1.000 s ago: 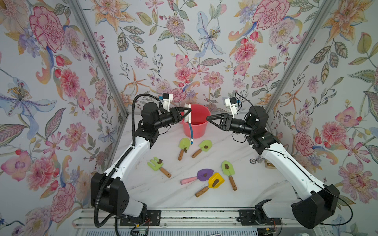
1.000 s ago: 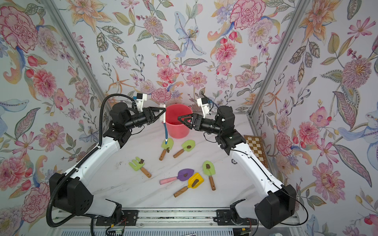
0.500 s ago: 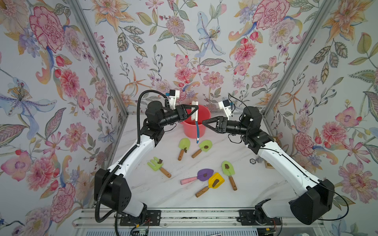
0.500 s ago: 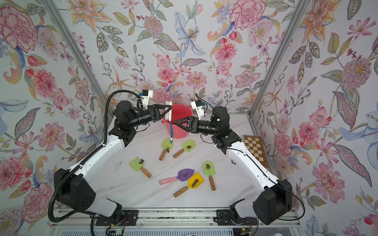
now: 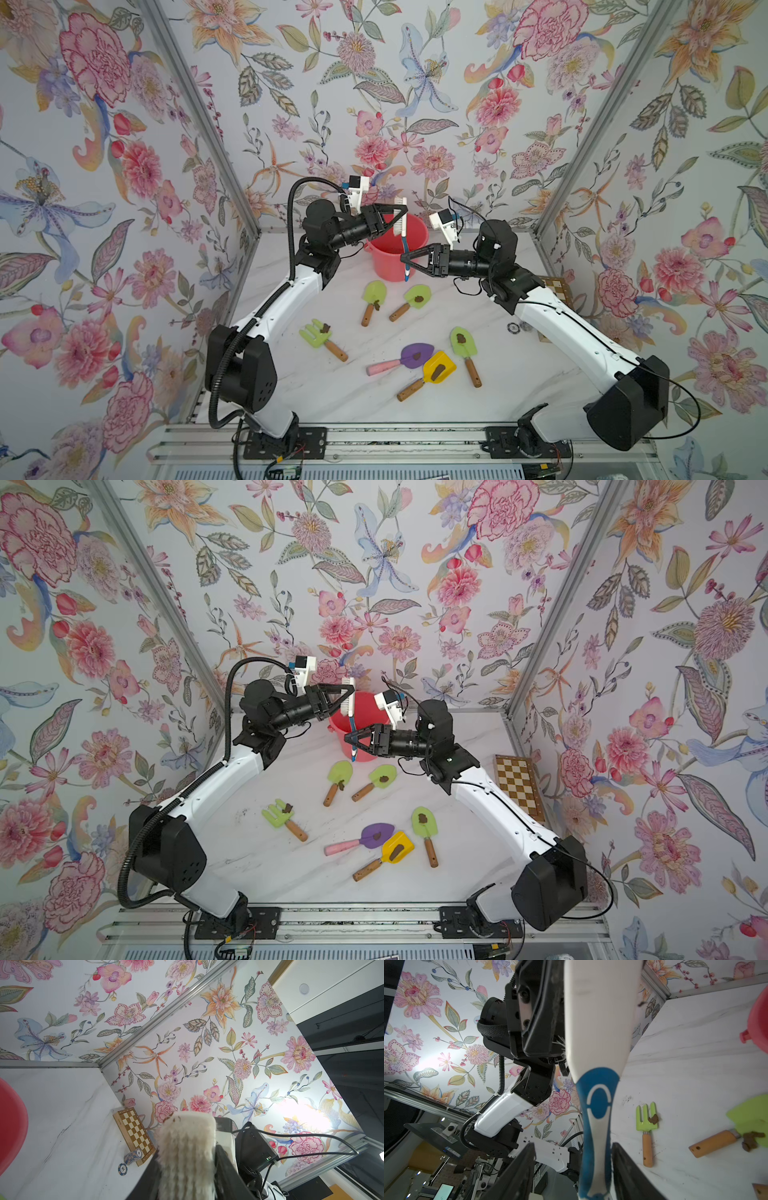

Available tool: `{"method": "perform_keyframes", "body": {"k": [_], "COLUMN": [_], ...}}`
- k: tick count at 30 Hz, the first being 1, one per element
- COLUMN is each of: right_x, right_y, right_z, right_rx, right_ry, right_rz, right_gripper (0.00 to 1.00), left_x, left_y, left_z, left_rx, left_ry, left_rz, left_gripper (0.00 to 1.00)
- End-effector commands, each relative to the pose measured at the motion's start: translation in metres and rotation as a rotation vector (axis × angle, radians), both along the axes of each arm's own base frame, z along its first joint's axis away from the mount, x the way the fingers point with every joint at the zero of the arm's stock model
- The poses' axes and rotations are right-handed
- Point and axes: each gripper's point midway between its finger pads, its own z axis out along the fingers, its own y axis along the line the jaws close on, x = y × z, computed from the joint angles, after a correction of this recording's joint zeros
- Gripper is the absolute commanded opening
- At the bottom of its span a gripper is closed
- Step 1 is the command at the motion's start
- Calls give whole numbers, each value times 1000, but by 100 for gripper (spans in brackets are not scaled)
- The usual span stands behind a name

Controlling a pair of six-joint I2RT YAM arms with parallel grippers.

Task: Brush the soil off the hand trowel and place it into the bucket
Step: Pick up the brush from the center of the board.

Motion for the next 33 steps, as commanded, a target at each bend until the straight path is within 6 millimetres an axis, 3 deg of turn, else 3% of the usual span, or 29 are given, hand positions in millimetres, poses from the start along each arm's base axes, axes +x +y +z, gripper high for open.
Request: {"method": "perform_keyframes", "body": {"k": [1, 7, 18, 21, 24, 27, 31, 32, 33], "right_x": [0, 6, 12, 14, 18, 25, 39, 41, 42], "right_y": [1, 1, -7, -6, -7, -14, -41, -51, -59], "right_z": [8, 2, 0, -1, -4, -15, -53, -66, -79], "right_rx": [15, 9, -17, -29, -45, -133, -360, -425, -484], "right_ry": [-30, -16, -51, -50, -44, -46, -22, -12, 0], "right_rz": [2, -26, -102, -109, -130, -185, -333, -364, -387], "right_gripper": [52, 33, 13, 8, 6, 5, 4, 4, 5], "left_x": [-9, -7, 0, 2, 7, 25, 50, 40, 36], "left_y": [-3, -4, -9, -9, -7, 15, 92, 112, 124], "left_z": [26, 26, 19, 16, 11, -3, -50, -46, -54], "left_rx": [-41, -51, -53, -47, -16, 114, 549, 623, 693], "left_ry": [-69, -67, -17, -7, 0, 15, 81, 72, 82], "left_rz": [-35, -43, -61, -55, -25, 140, 577, 652, 694], "left_gripper": [20, 20, 21, 34, 62, 88, 96, 96, 96]}}
